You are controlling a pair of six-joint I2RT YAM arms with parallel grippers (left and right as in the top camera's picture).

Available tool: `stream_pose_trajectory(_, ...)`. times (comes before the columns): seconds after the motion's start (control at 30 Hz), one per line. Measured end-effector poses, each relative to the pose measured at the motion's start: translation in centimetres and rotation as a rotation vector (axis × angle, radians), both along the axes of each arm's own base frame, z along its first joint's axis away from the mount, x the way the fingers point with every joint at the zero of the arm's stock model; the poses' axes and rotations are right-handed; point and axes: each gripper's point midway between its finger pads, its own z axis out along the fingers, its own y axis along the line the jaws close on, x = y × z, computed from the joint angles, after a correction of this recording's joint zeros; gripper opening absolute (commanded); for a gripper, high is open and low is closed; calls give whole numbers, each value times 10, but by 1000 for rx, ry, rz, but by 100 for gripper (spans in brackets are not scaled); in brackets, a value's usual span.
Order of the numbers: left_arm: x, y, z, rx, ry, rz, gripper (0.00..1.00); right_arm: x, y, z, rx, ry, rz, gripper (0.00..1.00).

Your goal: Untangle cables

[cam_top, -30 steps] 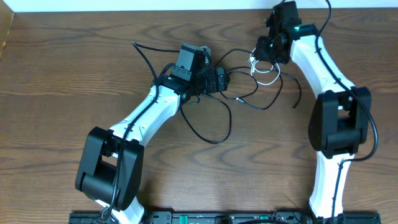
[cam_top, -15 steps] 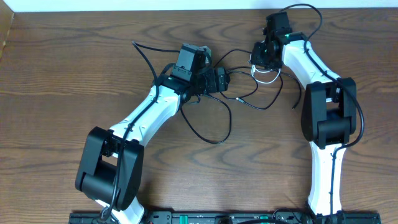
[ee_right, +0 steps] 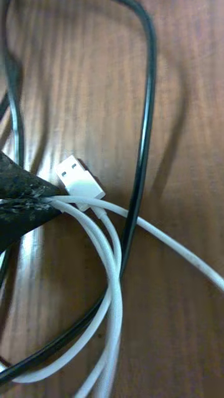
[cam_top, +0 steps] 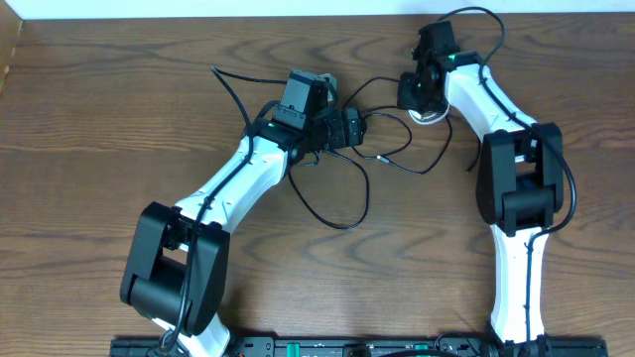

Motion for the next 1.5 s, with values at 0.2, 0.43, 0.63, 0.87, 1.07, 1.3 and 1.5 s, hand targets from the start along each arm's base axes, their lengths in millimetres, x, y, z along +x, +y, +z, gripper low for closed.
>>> stream_pose_trajectory(0.2,0,0,0,0,1,0,92,-14,11,26,33,-1,139,1)
stream_pose_trajectory(0.43,0,0,0,0,1,0,92,-21,30,182,151,-288,250,1)
stream_pose_trajectory(0.63,-1,1,-1,3,7,0,93,-54,31,307,197,-539,299,1)
stream_pose_trajectory(0.87,3,-1,2,-8,-12,3,99,-83,28,354,216,-621,316,1)
stream_pose_trajectory(1.07,6,-3,6,-17,-33,2,100,-105,26,401,235,-742,334,1)
stream_pose_trajectory(1.3,6,-4,7,-19,-36,0,100,-120,9,422,194,-789,285,10)
stream_pose_trajectory(1.5,6,-4,6,-17,-36,-1,100,-90,6,360,156,-619,245,28)
